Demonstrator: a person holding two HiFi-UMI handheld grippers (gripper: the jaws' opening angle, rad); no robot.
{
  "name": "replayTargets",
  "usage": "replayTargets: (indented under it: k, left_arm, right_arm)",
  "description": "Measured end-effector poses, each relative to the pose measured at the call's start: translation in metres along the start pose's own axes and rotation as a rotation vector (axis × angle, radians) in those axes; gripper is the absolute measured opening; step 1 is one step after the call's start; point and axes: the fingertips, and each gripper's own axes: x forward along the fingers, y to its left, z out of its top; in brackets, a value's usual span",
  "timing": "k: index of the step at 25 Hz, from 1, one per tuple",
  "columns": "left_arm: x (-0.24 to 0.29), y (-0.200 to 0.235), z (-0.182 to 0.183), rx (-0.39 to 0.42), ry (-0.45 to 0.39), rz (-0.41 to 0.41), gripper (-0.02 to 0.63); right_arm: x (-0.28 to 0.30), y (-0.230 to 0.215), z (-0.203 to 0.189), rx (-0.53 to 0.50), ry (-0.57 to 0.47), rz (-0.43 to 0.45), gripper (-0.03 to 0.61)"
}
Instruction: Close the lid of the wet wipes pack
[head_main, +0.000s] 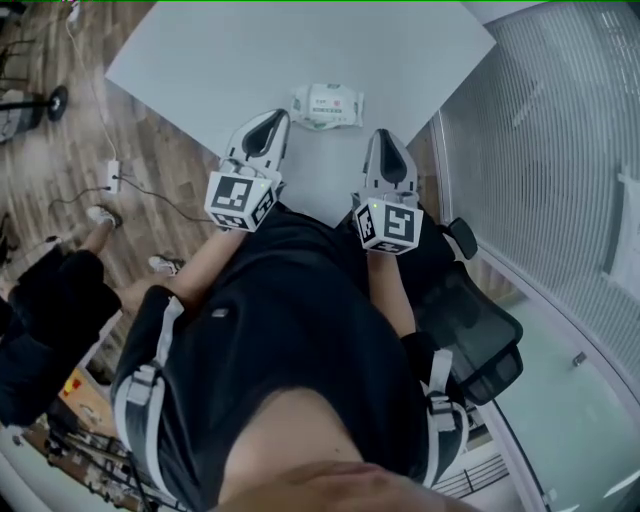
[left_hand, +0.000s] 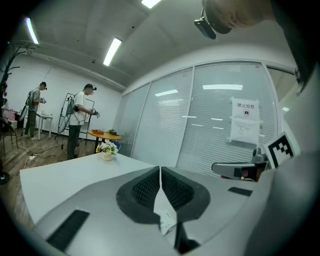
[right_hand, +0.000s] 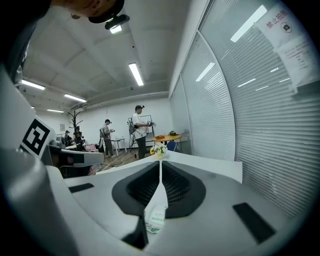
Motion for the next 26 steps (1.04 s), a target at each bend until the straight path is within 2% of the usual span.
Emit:
replayTargets:
  k: [26]
  left_arm:
    - [-0.006,-0.006,0.003,0.031,-0.013,-0.019,0.026]
  right_arm:
    - [0.002,0.014,0.003,-0.011,-0.003,0.027,0.023]
